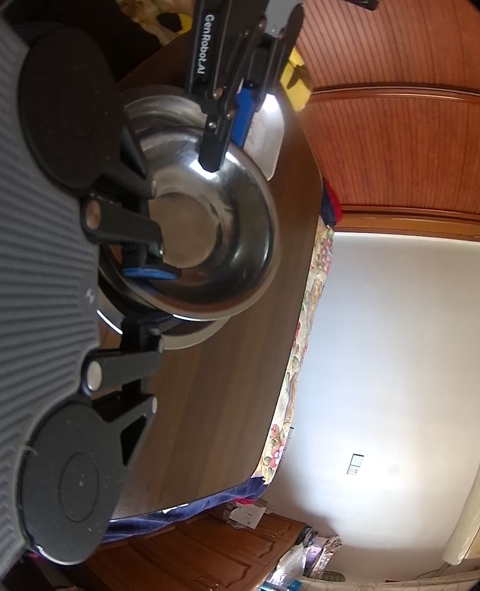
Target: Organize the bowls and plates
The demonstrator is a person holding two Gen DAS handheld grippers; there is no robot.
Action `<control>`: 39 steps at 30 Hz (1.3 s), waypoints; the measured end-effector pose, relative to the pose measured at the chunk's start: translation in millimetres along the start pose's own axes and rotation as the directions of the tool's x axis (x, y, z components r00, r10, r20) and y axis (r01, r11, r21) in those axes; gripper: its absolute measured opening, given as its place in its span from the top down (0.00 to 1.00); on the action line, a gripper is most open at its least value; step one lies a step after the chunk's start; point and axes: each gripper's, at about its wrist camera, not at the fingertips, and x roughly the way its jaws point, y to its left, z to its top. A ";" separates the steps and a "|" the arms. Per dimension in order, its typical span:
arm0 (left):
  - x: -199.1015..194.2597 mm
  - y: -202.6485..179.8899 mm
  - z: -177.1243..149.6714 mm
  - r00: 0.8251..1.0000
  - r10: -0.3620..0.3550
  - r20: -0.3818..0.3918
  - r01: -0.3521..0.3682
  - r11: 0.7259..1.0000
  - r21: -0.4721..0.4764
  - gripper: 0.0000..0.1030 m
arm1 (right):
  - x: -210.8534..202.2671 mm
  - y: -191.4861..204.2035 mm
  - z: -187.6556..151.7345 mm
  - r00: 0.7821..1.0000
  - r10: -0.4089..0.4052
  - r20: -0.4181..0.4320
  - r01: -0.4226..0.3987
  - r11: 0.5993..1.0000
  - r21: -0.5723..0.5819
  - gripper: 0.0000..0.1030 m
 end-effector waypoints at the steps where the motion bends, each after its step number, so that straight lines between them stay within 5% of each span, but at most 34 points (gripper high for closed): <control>1: 0.1 0.1 0.2 1.000 0.001 0.000 -0.001 1.000 0.000 0.76 | 0.0 0.3 0.6 1.000 0.000 -0.003 0.000 1.000 -0.005 0.80; 20: -13.1 -1.5 -0.5 0.998 0.032 0.047 -0.032 0.999 -0.001 0.67 | 4.7 5.7 7.9 0.999 -0.004 -0.037 0.001 0.997 -0.076 0.79; 33: -17.8 1.0 -5.0 0.996 0.045 0.071 -0.043 0.999 -0.029 0.63 | -4.4 -5.9 8.5 0.997 -0.021 0.072 0.019 1.000 0.023 0.79; 39: -23.2 4.2 -10.5 0.993 0.065 0.101 -0.059 0.996 -0.061 0.47 | -11.6 -12.8 -1.3 0.988 -0.053 0.143 0.037 0.993 0.114 0.79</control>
